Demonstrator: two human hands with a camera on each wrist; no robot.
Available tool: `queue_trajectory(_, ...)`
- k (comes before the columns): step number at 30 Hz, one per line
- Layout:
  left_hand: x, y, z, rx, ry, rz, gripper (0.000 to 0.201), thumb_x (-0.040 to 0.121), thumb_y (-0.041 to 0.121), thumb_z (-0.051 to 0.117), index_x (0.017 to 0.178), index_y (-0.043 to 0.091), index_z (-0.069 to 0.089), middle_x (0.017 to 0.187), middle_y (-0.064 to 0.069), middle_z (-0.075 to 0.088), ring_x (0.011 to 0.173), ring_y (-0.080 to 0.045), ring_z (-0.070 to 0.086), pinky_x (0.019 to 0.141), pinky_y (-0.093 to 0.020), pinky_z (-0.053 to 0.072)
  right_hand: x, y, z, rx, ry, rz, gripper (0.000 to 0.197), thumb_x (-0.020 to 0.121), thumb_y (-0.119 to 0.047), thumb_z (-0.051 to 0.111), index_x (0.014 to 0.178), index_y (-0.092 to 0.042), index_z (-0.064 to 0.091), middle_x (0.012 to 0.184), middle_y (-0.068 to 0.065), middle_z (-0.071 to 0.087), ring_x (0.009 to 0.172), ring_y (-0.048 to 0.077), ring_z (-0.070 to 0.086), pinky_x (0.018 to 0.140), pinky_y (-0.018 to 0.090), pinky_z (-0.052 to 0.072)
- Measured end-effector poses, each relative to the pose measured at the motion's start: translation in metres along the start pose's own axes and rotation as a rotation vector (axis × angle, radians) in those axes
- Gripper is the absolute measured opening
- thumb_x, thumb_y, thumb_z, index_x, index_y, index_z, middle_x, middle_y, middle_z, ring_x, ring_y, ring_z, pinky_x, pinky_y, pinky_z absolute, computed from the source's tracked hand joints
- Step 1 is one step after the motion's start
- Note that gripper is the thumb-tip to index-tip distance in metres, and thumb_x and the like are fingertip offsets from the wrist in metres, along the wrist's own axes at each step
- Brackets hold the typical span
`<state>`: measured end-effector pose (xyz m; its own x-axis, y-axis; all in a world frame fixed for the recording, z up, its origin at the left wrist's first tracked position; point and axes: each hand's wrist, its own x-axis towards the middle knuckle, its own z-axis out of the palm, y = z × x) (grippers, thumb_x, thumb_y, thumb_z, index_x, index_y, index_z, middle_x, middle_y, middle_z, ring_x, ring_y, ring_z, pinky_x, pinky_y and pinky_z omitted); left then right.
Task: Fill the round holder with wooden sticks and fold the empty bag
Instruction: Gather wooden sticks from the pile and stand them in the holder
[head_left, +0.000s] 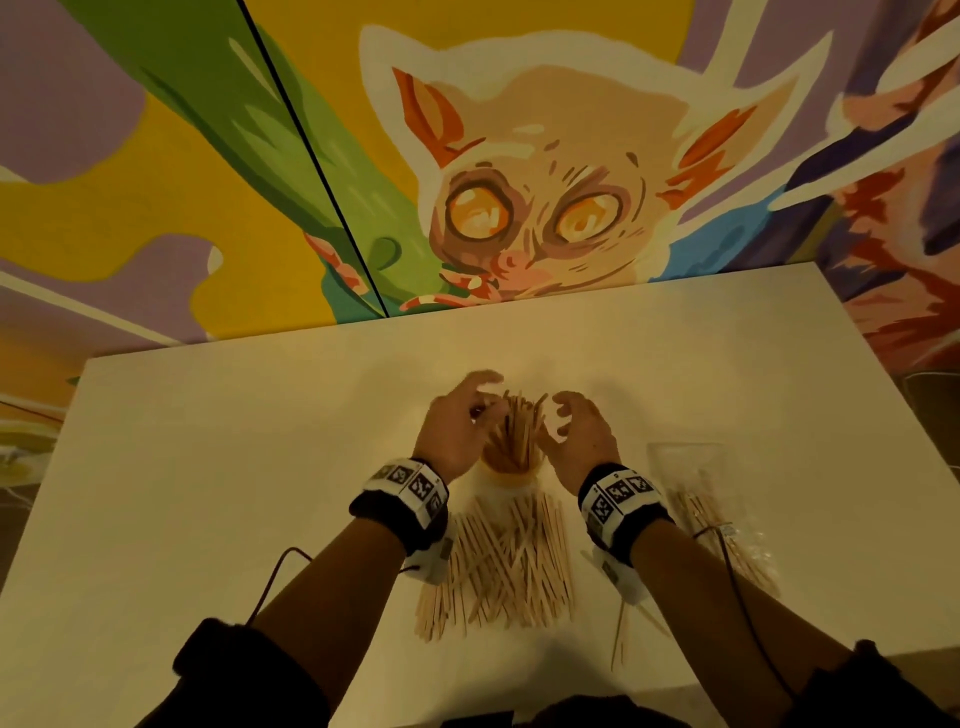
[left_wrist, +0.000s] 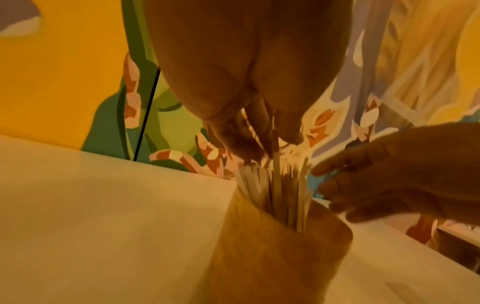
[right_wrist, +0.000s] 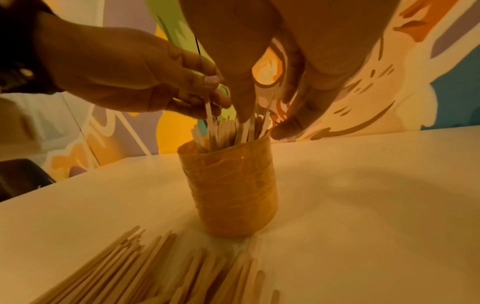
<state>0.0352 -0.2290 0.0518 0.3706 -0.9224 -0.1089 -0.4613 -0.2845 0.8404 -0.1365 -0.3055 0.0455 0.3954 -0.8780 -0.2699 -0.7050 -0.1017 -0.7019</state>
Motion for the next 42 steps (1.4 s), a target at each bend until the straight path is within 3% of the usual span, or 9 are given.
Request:
queue_trajectory(4, -0.011, -0.015, 0.008, 0.138, 0.069, -0.037, 0.060, 0.092, 0.036, 0.070, 0.146, 0.025, 0.048, 0.140, 0.000, 0.051, 0.116, -0.019, 0.055, 0.097, -0.035, 0.050, 0.014, -0.003, -0.003, 0.008, -0.063, -0.089, 0.045, 0.095, -0.024, 0.062, 0.139, -0.023, 0.053, 0.128, -0.001, 0.058, 0.101, 0.019, 0.063, 0.091, 0.035, 0.053)
queue_trajectory(6, -0.011, -0.018, 0.009, 0.117, 0.061, -0.123, 0.064, 0.089, 0.028, 0.075, 0.147, 0.022, 0.047, 0.133, 0.001, 0.047, 0.102, -0.016, 0.057, 0.087, -0.030, 0.051, 0.021, -0.008, -0.007, 0.009, -0.061, -0.114, 0.033, 0.096, -0.020, 0.060, 0.130, -0.021, 0.063, 0.123, 0.003, 0.066, 0.100, 0.021, 0.065, 0.093, 0.038, 0.053)
queue_trajectory(10, -0.004, -0.011, 0.015, 0.200, 0.059, -0.152, 0.028, 0.094, 0.015, 0.065, 0.121, 0.022, 0.068, 0.117, -0.006, 0.064, 0.082, -0.020, 0.067, 0.080, -0.035, 0.057, 0.033, -0.017, -0.009, -0.072, -0.103, -0.172, 0.023, 0.097, -0.016, 0.058, 0.112, -0.014, 0.075, 0.115, 0.008, 0.073, 0.108, 0.027, 0.065, 0.098, 0.039, 0.051)
queue_trajectory(15, 0.006, 0.001, 0.017, 0.219, 0.111, -0.127, 0.023, 0.090, 0.008, 0.065, 0.109, 0.017, 0.075, 0.105, -0.005, 0.074, 0.095, -0.025, 0.070, 0.087, -0.039, 0.058, 0.039, -0.030, -0.014, -0.136, -0.240, -0.268, 0.029, 0.097, -0.013, 0.055, 0.120, -0.016, 0.072, 0.125, 0.007, 0.070, 0.119, 0.025, 0.061, 0.101, 0.026, 0.044)
queue_trajectory(19, -0.005, 0.005, 0.009, 0.274, 0.140, -0.062, 0.025, 0.093, 0.017, 0.064, 0.116, 0.020, 0.073, 0.112, -0.002, 0.074, 0.102, -0.022, 0.067, 0.088, -0.038, 0.057, 0.028, -0.022, -0.024, -0.154, -0.249, -0.357, 0.041, 0.096, -0.012, 0.053, 0.135, -0.024, 0.059, 0.140, 0.002, 0.058, 0.132, 0.022, 0.049, 0.111, 0.035, 0.040)
queue_trajectory(24, -0.041, 0.015, -0.007, 0.288, 0.261, 0.059, 0.017, 0.093, 0.022, 0.065, 0.108, 0.025, 0.072, 0.097, 0.009, 0.062, 0.083, -0.010, 0.058, 0.074, -0.022, 0.047, -0.016, -0.002, -0.057, -0.112, -0.109, -0.177, 0.026, 0.089, -0.040, 0.065, 0.111, -0.026, 0.064, 0.099, -0.006, 0.069, 0.093, 0.014, 0.064, 0.086, 0.035, 0.055)
queue_trajectory(30, -0.094, 0.026, 0.019, 0.265, -0.068, -0.060, 0.018, 0.093, 0.042, 0.065, 0.090, 0.027, 0.074, 0.083, 0.016, 0.070, 0.076, -0.007, 0.066, 0.070, -0.025, 0.052, -0.068, 0.053, -0.060, -0.388, -0.273, 0.181, 0.042, 0.078, -0.067, 0.063, 0.095, -0.029, 0.061, 0.091, -0.009, 0.065, 0.089, 0.016, 0.063, 0.085, 0.037, 0.053)
queue_trajectory(36, -0.105, 0.008, 0.066, 0.574, -0.473, -0.249, 0.066, 0.090, 0.074, 0.044, 0.061, 0.015, 0.053, 0.064, -0.010, 0.060, 0.060, -0.023, 0.056, 0.054, -0.031, 0.033, -0.102, 0.110, -0.030, -0.523, -0.340, 0.406, 0.080, 0.067, -0.075, 0.066, 0.121, -0.015, 0.056, 0.119, 0.005, 0.061, 0.110, 0.026, 0.059, 0.092, 0.039, 0.051)
queue_trajectory(42, -0.090, 0.004, 0.099, 0.772, -0.525, -0.316, 0.074, 0.083, 0.083, 0.043, 0.078, 0.011, 0.059, 0.082, -0.009, 0.066, 0.077, -0.028, 0.063, 0.065, -0.034, 0.045, -0.116, 0.142, -0.008, -0.530, -0.335, 0.509, 0.087, 0.068, -0.069, 0.072, 0.130, -0.012, 0.051, 0.129, 0.009, 0.058, 0.119, 0.031, 0.056, 0.098, 0.040, 0.048)
